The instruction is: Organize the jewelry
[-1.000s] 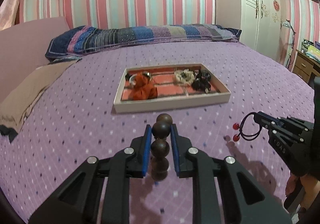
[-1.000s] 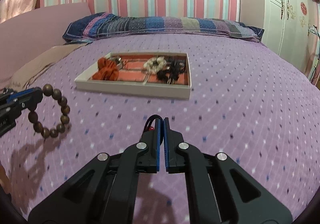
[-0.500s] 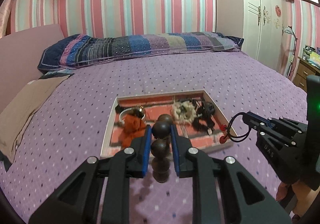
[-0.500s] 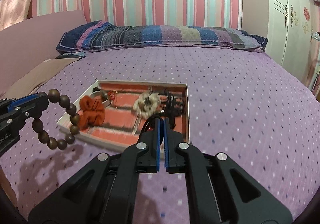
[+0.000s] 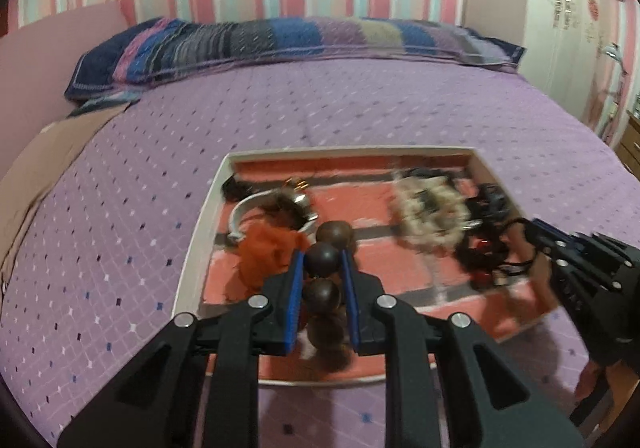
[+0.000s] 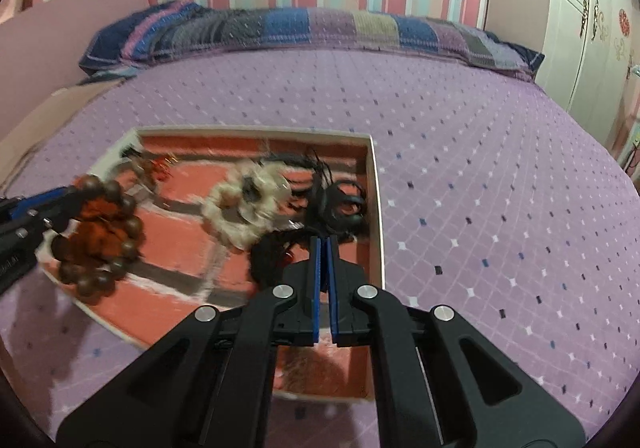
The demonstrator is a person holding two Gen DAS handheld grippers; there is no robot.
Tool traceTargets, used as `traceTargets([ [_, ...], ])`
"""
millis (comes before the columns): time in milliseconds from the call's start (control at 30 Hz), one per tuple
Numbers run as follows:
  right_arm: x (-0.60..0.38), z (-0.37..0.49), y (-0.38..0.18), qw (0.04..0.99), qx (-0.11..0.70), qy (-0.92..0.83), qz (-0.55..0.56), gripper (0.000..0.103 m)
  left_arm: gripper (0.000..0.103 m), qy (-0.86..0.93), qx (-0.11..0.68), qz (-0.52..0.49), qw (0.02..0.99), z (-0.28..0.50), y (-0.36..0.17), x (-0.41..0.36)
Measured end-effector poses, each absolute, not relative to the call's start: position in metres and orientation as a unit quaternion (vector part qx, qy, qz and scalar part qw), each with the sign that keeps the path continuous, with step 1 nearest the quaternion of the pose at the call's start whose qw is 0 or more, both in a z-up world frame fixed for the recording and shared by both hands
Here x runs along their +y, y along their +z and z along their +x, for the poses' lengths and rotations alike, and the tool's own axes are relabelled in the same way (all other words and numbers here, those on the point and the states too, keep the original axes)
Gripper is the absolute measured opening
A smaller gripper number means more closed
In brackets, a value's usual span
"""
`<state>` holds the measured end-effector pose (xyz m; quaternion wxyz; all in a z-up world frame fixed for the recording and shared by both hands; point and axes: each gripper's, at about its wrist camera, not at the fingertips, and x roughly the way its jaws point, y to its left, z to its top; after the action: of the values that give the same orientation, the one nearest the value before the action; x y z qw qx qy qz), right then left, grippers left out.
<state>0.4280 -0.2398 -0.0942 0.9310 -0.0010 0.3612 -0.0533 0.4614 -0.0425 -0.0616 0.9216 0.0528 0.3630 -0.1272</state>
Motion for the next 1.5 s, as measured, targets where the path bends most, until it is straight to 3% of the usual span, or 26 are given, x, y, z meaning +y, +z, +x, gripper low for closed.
traceTargets([
  [400, -0.244, 0.452, -0.126, 0.906, 0.417, -0.069, -0.011, 0.005, 0.023, -0.079, 0.378, 0.069, 0.920, 0.483, -0.093, -0.026],
  [467, -0.242, 0.452, -0.127, 0.905, 0.420, -0.070, -0.015, 0.006, 0.029, -0.080, 0.378, 0.069, 0.920, 0.482, -0.093, -0.025],
  [533, -0.243, 0.452, -0.127, 0.904, 0.422, -0.068, -0.015, 0.008, 0.044, -0.081, 0.373, 0.066, 0.922, 0.478, -0.091, -0.024],
  [600, -0.242, 0.451, -0.125, 0.904, 0.422, -0.062, -0.015, 0.015, 0.044, -0.085, 0.371, 0.062, 0.923, 0.475, -0.086, -0.024],
  [667, -0.240, 0.447, -0.119, 0.908, 0.416, -0.055, -0.014, 0.037, 0.044, -0.089, 0.368, 0.057, 0.924, 0.471, -0.080, -0.023],
  [733, -0.239, 0.444, -0.113, 0.910, 0.411, -0.050, -0.011, 0.049, 0.045, -0.094, 0.367, 0.053, 0.924, 0.467, -0.072, -0.022],
  [900, -0.240, 0.433, -0.092, 0.915, 0.400, -0.043, -0.005, 0.053, 0.056, -0.093, 0.351, 0.044, 0.931, 0.450, -0.045, -0.015],
  [1000, -0.242, 0.422, -0.074, 0.920, 0.389, -0.038, 0.002, 0.063, 0.059, -0.091, 0.344, 0.041, 0.934, 0.434, -0.027, -0.010],
  [1100, -0.242, 0.403, -0.051, 0.928, 0.370, -0.033, 0.006, 0.078, 0.078, -0.083, 0.329, 0.037, 0.940, 0.415, -0.011, -0.007],
  [1233, -0.243, 0.374, -0.027, 0.936, 0.351, -0.028, 0.007, 0.095, 0.088, -0.078, 0.312, 0.033, 0.946, 0.381, 0.010, -0.003],
  [1500, -0.246, 0.302, 0.004, 0.942, 0.334, -0.029, -0.004, 0.099, 0.094, -0.070, 0.300, 0.019, 0.951, 0.313, 0.032, 0.003],
])
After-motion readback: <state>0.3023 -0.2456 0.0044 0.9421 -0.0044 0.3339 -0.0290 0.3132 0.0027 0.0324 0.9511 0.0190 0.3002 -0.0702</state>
